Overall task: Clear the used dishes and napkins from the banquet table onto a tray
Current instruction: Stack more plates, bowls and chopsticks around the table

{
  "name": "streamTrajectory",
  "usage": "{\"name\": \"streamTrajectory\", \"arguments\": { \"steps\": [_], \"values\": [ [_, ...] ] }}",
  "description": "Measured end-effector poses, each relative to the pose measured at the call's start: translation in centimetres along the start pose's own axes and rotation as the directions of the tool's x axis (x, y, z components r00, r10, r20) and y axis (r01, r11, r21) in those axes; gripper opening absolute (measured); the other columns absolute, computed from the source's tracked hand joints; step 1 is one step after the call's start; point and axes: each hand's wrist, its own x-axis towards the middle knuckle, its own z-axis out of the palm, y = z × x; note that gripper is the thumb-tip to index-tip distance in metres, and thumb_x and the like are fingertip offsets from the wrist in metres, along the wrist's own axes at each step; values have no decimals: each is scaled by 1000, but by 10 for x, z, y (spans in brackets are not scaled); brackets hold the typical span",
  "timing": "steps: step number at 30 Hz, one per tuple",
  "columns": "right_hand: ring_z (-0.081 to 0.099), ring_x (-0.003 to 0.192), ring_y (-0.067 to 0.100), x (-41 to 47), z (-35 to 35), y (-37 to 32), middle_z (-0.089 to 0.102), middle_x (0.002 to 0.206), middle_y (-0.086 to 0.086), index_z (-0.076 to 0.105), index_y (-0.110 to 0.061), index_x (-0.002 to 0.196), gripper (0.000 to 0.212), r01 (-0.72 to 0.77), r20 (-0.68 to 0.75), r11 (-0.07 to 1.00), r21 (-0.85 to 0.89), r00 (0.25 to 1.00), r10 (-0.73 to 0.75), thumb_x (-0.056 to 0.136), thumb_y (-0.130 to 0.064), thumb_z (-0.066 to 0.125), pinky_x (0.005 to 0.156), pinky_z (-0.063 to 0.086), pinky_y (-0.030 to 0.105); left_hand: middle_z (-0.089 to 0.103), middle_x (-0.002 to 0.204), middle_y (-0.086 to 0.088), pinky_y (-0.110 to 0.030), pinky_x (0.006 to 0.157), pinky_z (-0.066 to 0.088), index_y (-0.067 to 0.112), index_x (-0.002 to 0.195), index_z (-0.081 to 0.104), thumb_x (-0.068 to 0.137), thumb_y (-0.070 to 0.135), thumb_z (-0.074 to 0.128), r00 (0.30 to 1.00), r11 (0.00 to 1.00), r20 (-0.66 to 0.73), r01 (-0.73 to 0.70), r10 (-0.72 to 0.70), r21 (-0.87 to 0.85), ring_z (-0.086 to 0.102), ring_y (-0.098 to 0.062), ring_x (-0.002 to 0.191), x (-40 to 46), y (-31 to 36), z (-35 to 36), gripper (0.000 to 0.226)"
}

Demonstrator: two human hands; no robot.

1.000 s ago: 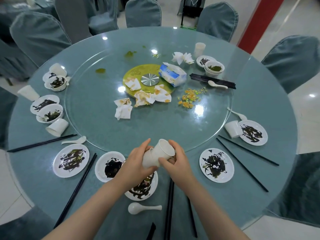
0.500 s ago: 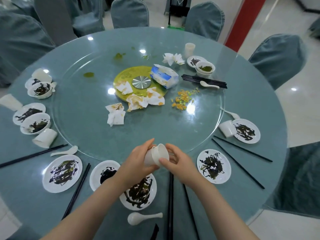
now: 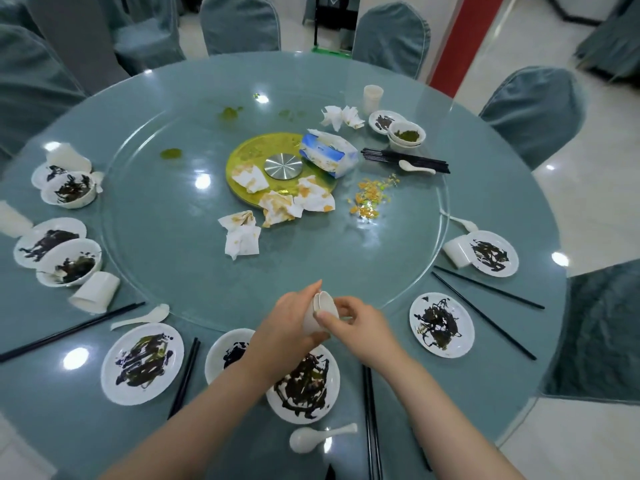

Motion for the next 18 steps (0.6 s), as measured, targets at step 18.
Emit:
{"name": "streamTrajectory", "arguments": {
  "steps": [18],
  "values": [
    [63, 90, -4, 7, 24, -13, 69, 99, -14, 62, -26, 115, 45, 91, 182, 984, 153, 976, -118, 76, -39, 79, 86, 51, 20, 50, 136, 8, -23, 100, 34, 29, 147, 32, 80, 52, 70, 990, 991, 73, 123, -120, -45, 44, -10, 124, -2, -34, -31, 80]
  ]
}}
